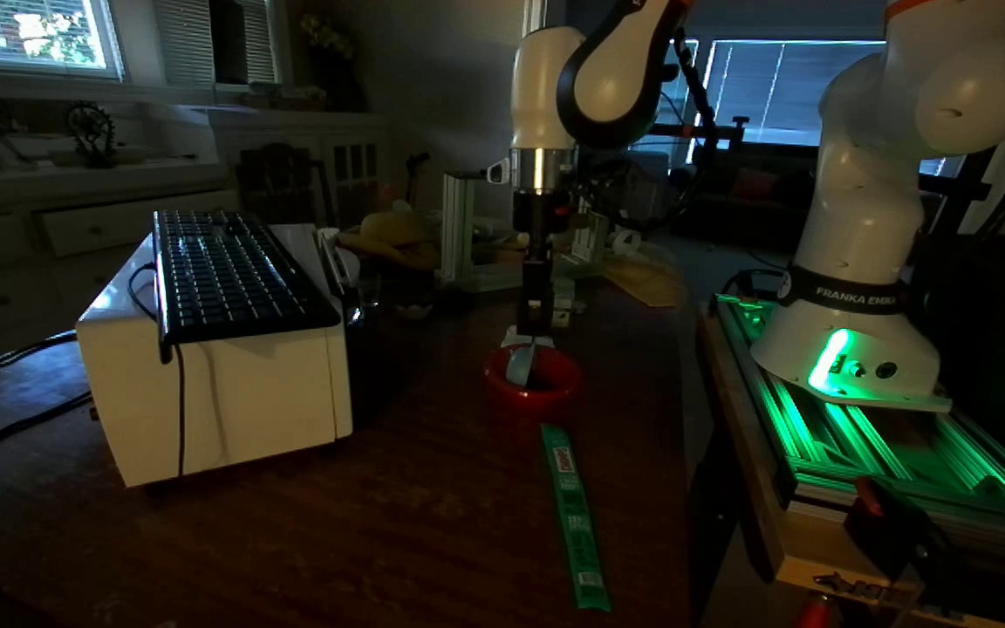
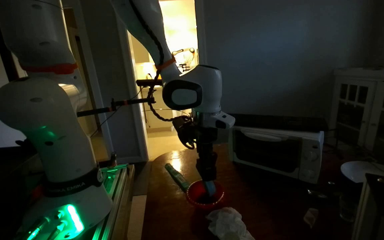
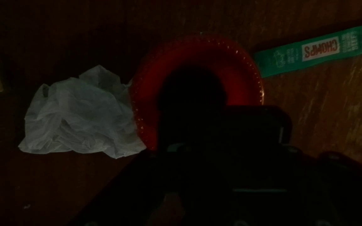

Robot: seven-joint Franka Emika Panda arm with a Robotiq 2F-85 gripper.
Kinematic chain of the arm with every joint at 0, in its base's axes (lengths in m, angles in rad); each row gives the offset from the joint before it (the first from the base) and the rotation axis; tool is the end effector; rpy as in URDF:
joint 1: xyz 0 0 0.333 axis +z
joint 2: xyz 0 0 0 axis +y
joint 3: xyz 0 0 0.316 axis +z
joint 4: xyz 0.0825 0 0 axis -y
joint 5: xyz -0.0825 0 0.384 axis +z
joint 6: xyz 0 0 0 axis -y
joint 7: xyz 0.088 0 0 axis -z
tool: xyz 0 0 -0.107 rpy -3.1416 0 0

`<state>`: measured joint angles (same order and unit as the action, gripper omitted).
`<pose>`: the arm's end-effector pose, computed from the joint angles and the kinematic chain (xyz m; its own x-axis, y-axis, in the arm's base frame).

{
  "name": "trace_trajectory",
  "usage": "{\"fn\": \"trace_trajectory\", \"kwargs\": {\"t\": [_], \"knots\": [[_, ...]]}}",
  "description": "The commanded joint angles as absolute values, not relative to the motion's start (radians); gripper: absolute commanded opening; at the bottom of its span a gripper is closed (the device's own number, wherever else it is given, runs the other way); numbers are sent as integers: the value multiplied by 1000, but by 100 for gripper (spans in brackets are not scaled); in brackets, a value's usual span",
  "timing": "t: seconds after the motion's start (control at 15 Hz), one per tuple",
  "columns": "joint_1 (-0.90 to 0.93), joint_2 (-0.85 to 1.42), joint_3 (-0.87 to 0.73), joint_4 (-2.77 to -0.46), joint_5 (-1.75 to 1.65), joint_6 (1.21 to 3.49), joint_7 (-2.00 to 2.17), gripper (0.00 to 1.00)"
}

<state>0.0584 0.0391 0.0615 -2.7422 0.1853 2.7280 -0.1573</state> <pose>0.3870 0.0399 0.2035 0.9931 0.1070 -0.0479 0.1032 -0.9918 -0.0758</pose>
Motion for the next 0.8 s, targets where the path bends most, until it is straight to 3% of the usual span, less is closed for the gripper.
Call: {"fn": "trace_trajectory", "kwargs": {"t": [0.0, 0.73], "knots": [[50, 79, 53, -2742, 134, 2791, -114, 22], [52, 55, -26, -2747, -190, 2747, 111, 22]]}}
